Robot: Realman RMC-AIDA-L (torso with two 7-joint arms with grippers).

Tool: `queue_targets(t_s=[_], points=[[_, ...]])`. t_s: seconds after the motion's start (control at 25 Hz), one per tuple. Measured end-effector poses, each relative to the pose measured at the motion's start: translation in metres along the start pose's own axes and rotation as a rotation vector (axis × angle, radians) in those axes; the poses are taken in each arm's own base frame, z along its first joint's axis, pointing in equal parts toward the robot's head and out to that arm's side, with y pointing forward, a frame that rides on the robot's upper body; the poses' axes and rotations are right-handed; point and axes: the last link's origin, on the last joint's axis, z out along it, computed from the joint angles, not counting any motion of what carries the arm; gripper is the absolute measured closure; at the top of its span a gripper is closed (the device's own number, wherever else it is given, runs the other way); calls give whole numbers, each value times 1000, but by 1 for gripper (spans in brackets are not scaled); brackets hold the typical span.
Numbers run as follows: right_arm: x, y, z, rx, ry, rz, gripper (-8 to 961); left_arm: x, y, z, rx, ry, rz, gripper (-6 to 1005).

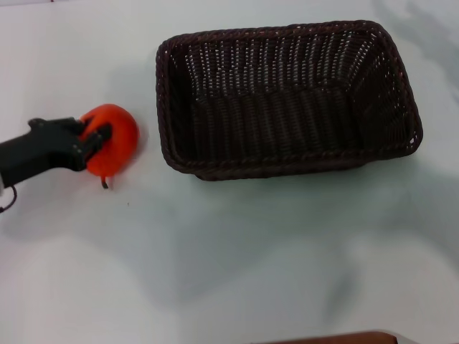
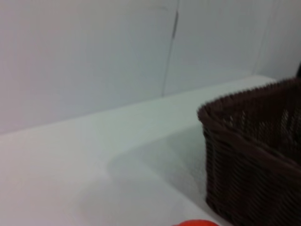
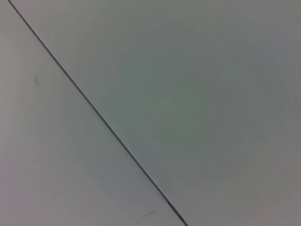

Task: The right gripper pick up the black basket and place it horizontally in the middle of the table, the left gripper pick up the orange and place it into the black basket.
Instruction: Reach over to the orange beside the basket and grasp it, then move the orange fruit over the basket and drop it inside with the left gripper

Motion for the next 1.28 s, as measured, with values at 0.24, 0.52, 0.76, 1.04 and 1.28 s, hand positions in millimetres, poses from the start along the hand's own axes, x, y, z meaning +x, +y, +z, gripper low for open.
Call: queue_targets(t_s=[0.24, 0.52, 0.76, 1.04, 1.28], points=[[-1, 1, 0, -7, 1, 6, 123, 6, -6, -9, 43, 66, -25, 815], [-1, 0, 3, -3, 2, 2, 124, 47, -7, -53, 6, 408, -37, 855], [-3, -3, 10, 15, 2, -9, 123, 77, 37, -50, -282, 600, 43, 891], [-10, -6, 19, 36, -4, -4, 124, 84, 91, 18, -452, 592, 54, 935], [-11, -8, 22, 46, -8, -5, 127, 87, 107, 59, -407, 527, 64, 920]])
